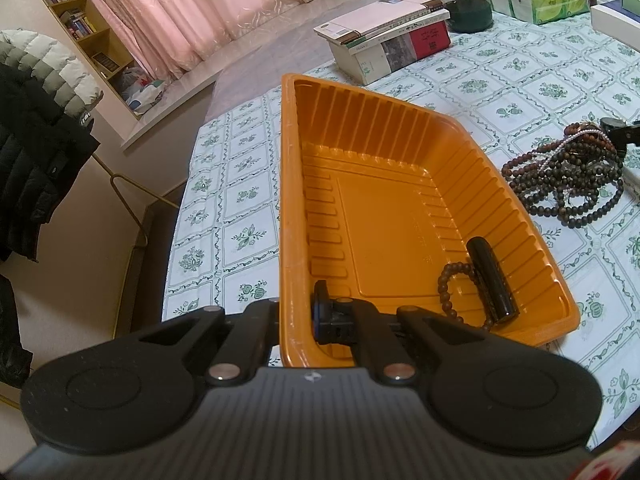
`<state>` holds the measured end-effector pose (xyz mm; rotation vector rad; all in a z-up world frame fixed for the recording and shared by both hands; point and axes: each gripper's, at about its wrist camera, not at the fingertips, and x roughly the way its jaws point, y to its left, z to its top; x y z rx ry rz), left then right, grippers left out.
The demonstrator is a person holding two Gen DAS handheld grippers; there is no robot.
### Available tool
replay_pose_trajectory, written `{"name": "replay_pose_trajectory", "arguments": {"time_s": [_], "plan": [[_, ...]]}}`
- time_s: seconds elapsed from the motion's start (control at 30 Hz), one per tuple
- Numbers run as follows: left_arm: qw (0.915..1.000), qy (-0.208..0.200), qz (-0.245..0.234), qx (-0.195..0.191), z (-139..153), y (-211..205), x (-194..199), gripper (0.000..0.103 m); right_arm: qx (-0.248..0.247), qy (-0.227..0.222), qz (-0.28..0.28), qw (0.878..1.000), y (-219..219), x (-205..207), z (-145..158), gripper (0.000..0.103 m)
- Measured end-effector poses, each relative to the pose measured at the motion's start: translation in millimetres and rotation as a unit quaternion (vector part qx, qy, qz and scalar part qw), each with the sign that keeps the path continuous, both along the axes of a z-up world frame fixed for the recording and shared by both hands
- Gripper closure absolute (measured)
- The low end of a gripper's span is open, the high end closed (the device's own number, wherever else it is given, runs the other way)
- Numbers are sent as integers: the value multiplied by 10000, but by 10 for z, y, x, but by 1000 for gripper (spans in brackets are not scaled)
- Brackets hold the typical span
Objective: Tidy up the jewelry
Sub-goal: 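Grasp the black wristwatch by its strap with the right gripper, then carry the wristwatch into the tray and open the right gripper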
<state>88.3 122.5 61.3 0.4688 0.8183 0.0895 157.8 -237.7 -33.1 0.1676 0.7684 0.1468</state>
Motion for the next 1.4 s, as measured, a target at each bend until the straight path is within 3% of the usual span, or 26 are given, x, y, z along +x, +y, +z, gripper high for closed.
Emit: {"name": "replay_pose_trajectory", "arguments": {"time_s": [0.3, 0.4, 0.5, 0.57, 0.93, 1.0, 1.07, 1.1, 1.4], "plan": [[10000, -2, 0, 9, 0, -1, -4, 101, -49, 234, -87, 9997, 26, 97, -70, 44], [10000, 0, 4, 4, 1, -7, -5, 101, -53, 227, -151, 9996, -25, 34, -76, 53], [10000, -8, -2, 9, -1, -4, -5, 101, -31, 205, -118, 9997, -65, -27, -64, 76], [10000, -11, -3, 5, -1, -7, -8, 101, -63, 185, -39, 9998, -75, -62, -69, 79], [10000, -7, 8, -8, -7, -24, -28, 101, -550, 220, 256, 9979, -120, -628, 29, 80], [10000, -7, 3, -6, -4, -24, -25, 101, -571, 182, 279, 9978, -125, -636, -8, 74], [10000, -6, 6, -9, -4, -25, -25, 101, -614, 182, 213, 9977, -122, -597, -28, 58], [10000, -7, 9, -13, -4, -23, -26, 101, -594, 136, 186, 9980, -123, -572, -29, 55], [10000, -1, 11, -6, -2, -29, -21, 101, -794, -22, 180, 9967, -43, -309, -99, 54]]}}
